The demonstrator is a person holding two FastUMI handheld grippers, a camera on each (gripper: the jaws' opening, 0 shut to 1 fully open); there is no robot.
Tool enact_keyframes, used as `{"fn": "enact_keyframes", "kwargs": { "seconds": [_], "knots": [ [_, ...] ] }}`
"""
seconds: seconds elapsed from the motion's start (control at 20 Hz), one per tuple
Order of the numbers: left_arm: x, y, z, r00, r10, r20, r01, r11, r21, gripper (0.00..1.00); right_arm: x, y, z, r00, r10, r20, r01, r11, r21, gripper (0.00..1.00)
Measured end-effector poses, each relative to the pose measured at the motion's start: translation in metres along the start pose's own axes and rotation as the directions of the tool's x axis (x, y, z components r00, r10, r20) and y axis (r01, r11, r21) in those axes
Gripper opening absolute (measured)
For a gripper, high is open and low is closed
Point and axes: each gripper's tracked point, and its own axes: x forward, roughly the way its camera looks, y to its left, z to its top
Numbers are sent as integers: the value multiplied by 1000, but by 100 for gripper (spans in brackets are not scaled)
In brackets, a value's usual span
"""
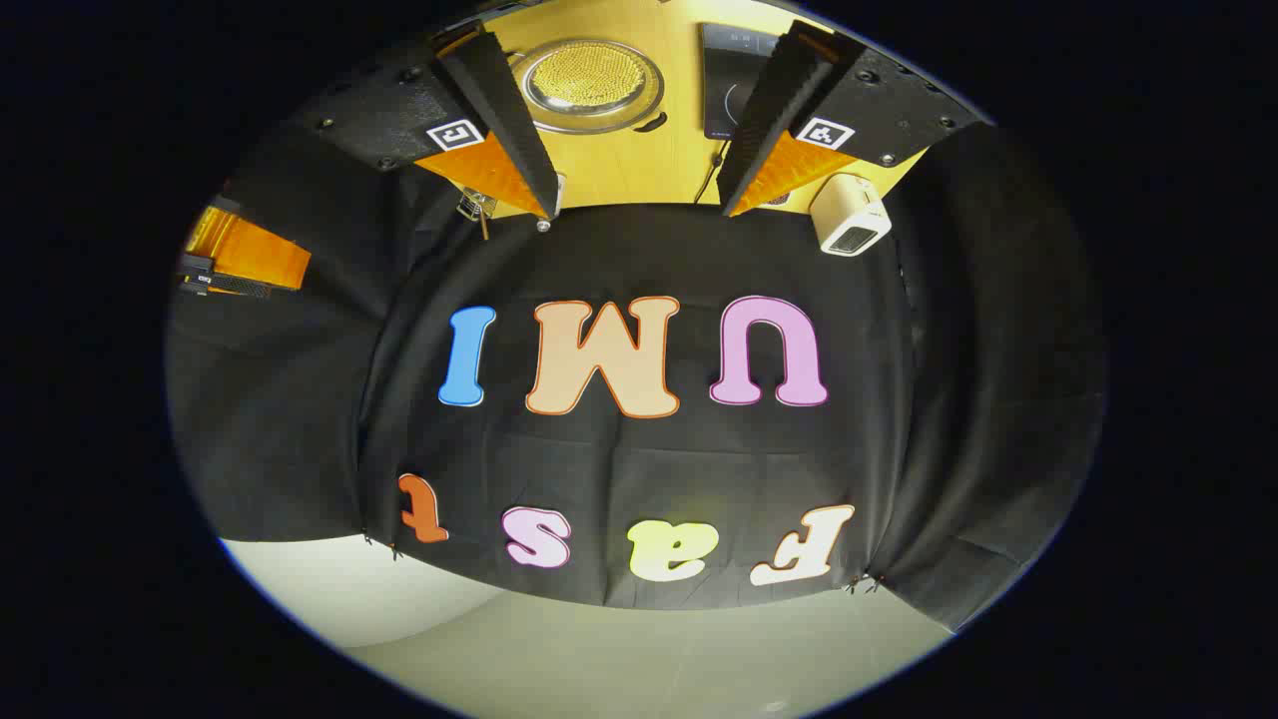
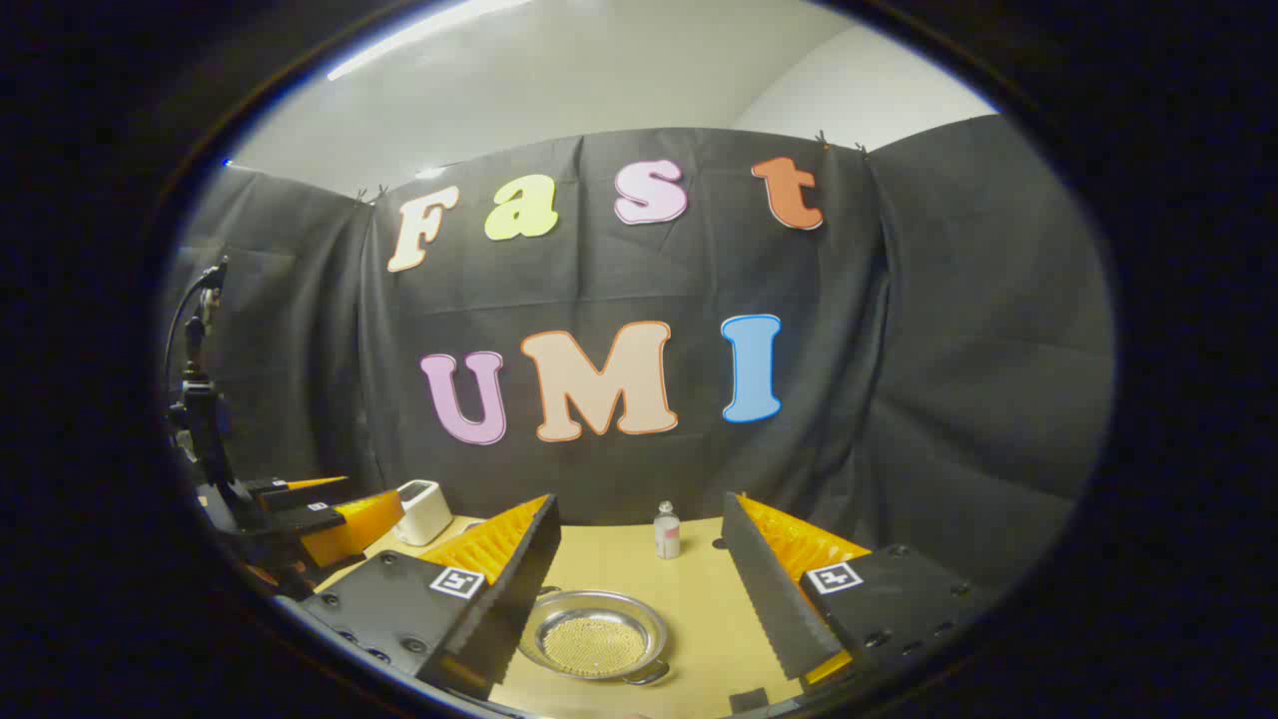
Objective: First push the handle of the pot to place it horizontally, then grasp the pot with both hands and set it on the induction cooktop.
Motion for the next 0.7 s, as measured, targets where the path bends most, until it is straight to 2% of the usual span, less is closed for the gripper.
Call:
{"fn": "enact_keyframes", "kwargs": {
  "seconds": [0.7],
  "knots": [
    [-6,4,0,1000,29,6,-29,999,26,98,-6,1,5,1000,16,5,-16,1000,-19,95]
  ]
}}
